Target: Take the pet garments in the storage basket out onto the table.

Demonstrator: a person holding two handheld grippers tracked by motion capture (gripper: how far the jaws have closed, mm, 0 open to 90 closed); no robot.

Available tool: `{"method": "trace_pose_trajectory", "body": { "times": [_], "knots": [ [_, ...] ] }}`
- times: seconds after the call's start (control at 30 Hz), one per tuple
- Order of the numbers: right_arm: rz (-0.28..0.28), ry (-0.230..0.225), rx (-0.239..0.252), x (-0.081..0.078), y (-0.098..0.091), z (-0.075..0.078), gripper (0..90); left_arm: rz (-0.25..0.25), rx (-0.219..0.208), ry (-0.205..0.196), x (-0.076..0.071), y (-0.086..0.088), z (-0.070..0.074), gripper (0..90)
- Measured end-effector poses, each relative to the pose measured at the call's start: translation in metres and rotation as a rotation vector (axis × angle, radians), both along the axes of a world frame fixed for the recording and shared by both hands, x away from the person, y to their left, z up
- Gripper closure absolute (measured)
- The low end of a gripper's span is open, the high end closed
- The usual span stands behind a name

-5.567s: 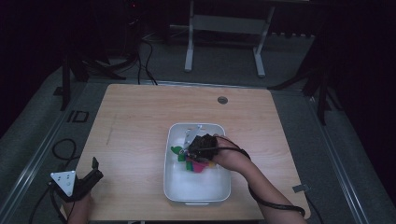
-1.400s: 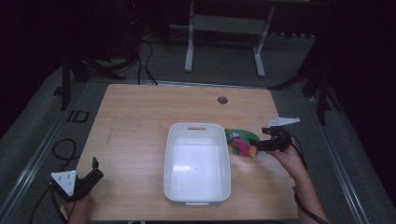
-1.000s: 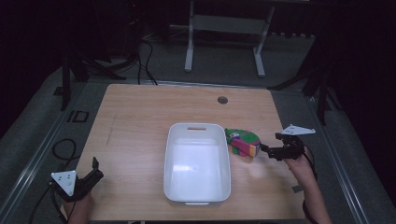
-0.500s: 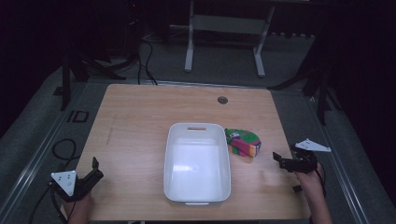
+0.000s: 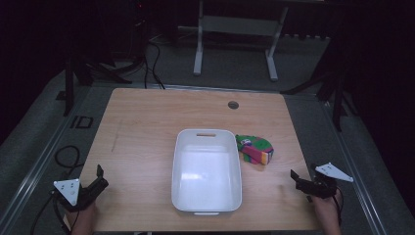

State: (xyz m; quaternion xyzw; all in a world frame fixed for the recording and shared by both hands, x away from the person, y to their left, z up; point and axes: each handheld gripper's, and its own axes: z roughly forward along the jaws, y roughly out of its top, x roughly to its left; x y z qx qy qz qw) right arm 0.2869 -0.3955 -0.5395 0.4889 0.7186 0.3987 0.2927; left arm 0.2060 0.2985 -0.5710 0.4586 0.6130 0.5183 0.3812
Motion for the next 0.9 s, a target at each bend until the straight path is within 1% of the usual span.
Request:
{"method": "trace_pose_trajectory", "body": {
  "times": [0.07,0.2,0.3,0.37,0.4,0.43,0.47,0.57,0.8,0.87,0.9],
  "knots": [
    [-0.016,-0.021,-0.008,-0.005,0.001,-0.002,11.2,0.0,0.0,0.0,0.0,0.0,0.0,1.9],
    [-0.051,-0.063,0.006,-0.013,0.0,-0.004,11.2,0.001,0.0,0.0,0.0,0.0,0.0,1.9],
    [-0.087,-0.097,0.003,-0.02,0.0,-0.009,11.3,0.0,0.0,0.001,0.0,0.0,0.0,1.9],
    [-0.09,-0.108,-0.004,-0.023,-0.001,-0.011,11.2,0.0,-0.001,0.001,0.0,0.0,0.0,1.9],
    [-0.084,-0.117,0.017,-0.026,-0.002,-0.015,11.3,0.0,-0.001,0.0,0.0,0.0,0.0,1.9],
    [-0.084,-0.117,0.017,-0.026,-0.002,-0.015,11.3,0.0,-0.001,0.0,0.0,0.0,0.0,1.9],
    [-0.085,-0.133,0.01,-0.029,-0.001,-0.017,11.3,0.0,-0.001,0.0,0.0,0.0,0.0,1.9],
    [-0.085,-0.146,0.02,-0.03,-0.002,-0.016,11.3,0.0,-0.002,0.002,0.0,0.0,0.0,1.9],
    [-0.126,-0.159,0.066,-0.031,-0.009,-0.017,11.4,-0.001,0.002,-0.001,0.0,-0.001,0.0,1.9],
    [-0.141,-0.17,0.067,-0.031,-0.01,-0.017,11.6,-0.001,0.003,-0.002,0.0,-0.001,0.0,1.9],
    [-0.142,-0.169,0.074,-0.031,-0.011,-0.017,11.9,-0.001,0.003,-0.002,0.0,-0.001,0.0,1.9]
  ]
}}
